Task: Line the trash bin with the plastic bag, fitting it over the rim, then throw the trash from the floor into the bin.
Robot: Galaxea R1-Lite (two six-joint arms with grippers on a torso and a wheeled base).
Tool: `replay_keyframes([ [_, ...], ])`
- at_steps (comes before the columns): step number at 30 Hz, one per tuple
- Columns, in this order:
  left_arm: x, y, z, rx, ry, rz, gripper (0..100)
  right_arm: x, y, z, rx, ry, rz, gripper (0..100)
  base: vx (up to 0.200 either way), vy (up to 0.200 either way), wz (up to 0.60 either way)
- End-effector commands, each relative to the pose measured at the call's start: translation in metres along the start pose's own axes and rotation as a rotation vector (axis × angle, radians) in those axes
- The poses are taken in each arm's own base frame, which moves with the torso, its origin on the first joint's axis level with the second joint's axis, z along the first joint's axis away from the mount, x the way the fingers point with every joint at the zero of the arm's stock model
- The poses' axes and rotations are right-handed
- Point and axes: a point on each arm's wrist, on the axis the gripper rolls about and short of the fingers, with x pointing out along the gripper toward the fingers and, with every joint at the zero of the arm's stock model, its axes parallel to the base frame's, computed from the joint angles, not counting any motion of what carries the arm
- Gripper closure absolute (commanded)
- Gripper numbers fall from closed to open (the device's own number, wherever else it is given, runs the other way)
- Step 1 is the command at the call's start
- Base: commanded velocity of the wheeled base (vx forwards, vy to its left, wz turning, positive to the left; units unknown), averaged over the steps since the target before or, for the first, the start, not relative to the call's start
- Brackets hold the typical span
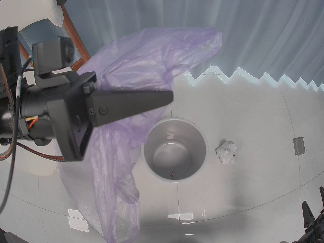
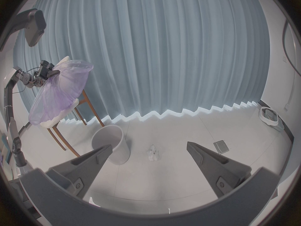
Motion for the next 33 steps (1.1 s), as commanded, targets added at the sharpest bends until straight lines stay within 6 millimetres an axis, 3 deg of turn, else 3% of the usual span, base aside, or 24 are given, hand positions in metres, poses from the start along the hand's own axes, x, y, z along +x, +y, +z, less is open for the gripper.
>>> replay_keyframes([
  [1,0.012,0.003,-0.003,-0.009,0.015,-0.023,100,0.0,0.0,-0.004,0.0,-0.002,0.0,0,0.0,0.0,0.0],
  [12,0.035,0.01,0.003,-0.002,0.015,-0.055,100,0.0,0.0,-0.004,0.0,-0.002,0.0,0,0.0,0.0,0.0],
  [33,0.033,0.039,-0.015,0.009,0.062,0.034,100,0.0,0.0,-0.004,0.0,-0.002,0.0,0,0.0,0.0,0.0],
])
